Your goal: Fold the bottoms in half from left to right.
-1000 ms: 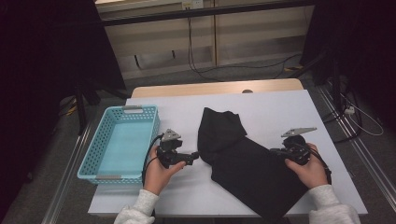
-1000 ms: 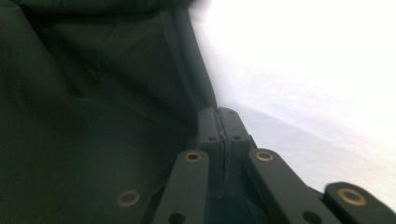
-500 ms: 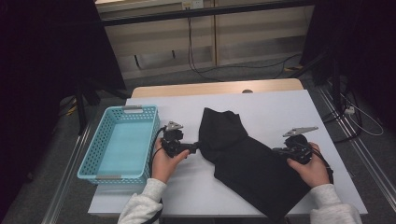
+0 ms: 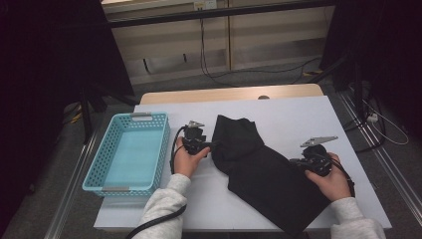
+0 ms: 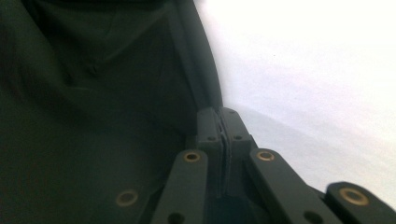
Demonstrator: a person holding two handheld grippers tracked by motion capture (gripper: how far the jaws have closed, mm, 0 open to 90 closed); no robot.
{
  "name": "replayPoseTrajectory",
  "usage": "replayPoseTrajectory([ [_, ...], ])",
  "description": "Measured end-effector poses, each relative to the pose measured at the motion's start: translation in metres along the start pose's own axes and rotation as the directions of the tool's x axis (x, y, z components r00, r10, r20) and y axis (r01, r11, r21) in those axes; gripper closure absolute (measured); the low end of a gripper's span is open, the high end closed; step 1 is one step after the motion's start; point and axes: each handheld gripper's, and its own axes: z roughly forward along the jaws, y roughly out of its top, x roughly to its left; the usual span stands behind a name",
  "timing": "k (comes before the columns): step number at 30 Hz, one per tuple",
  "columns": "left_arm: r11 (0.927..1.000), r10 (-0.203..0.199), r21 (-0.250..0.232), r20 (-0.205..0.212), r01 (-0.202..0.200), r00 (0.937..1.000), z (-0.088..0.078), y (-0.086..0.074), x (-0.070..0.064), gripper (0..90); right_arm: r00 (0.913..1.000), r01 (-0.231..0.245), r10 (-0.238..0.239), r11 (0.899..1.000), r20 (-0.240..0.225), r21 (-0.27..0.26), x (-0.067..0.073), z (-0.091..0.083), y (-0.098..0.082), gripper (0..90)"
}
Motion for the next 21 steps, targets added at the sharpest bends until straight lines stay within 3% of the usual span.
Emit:
replayPoseTrajectory([
  [2, 0.9996, -0.005, 0.028, 0.000, 0.005, 1.0000, 0.005, 0.002, 0.000, 43.4, 1.0000, -0.001, 0.001, 1.000, -0.001, -0.002, 0.000, 0.000, 0.000, 89.1],
  [4, 0.9984, -0.039, 0.042, 0.018, 0.039, 0.9991, 0.008, 0.001, 0.000, 52.6, 1.0000, 0.000, 0.000, 1.000, 0.000, 0.000, 0.001, 0.000, 0.000, 89.0],
  [7, 0.9984, -0.015, 0.055, -0.001, 0.015, 0.9999, 0.009, 0.002, -0.002, 65.0, 1.0000, 0.003, -0.003, 1.000, -0.001, -0.002, 0.000, 0.000, 0.000, 89.0],
  [11, 0.9969, -0.038, 0.069, 0.002, 0.038, 0.9993, 0.007, 0.004, -0.001, 82.8, 1.0000, -0.005, 0.005, 1.000, -0.007, -0.005, 0.000, 0.000, 0.000, 88.9],
  [16, 0.9975, -0.059, 0.037, -0.033, 0.060, 0.9977, -0.003, 0.004, 0.006, 85.3, 0.9999, -0.008, 0.008, 1.000, -0.010, -0.008, 0.000, 0.000, -0.001, 88.7],
  [17, 0.9973, -0.068, 0.025, -0.064, 0.069, 0.9957, -0.011, 0.002, 0.012, 85.4, 0.9999, -0.009, 0.009, 1.000, -0.011, -0.009, 0.000, 0.000, -0.001, 88.7],
  [21, 0.9966, -0.081, 0.003, -0.111, 0.082, 0.9906, -0.024, -0.005, 0.020, 85.4, 0.9998, -0.008, 0.008, 1.000, -0.020, -0.015, 0.002, 0.001, 0.000, 88.6],
])
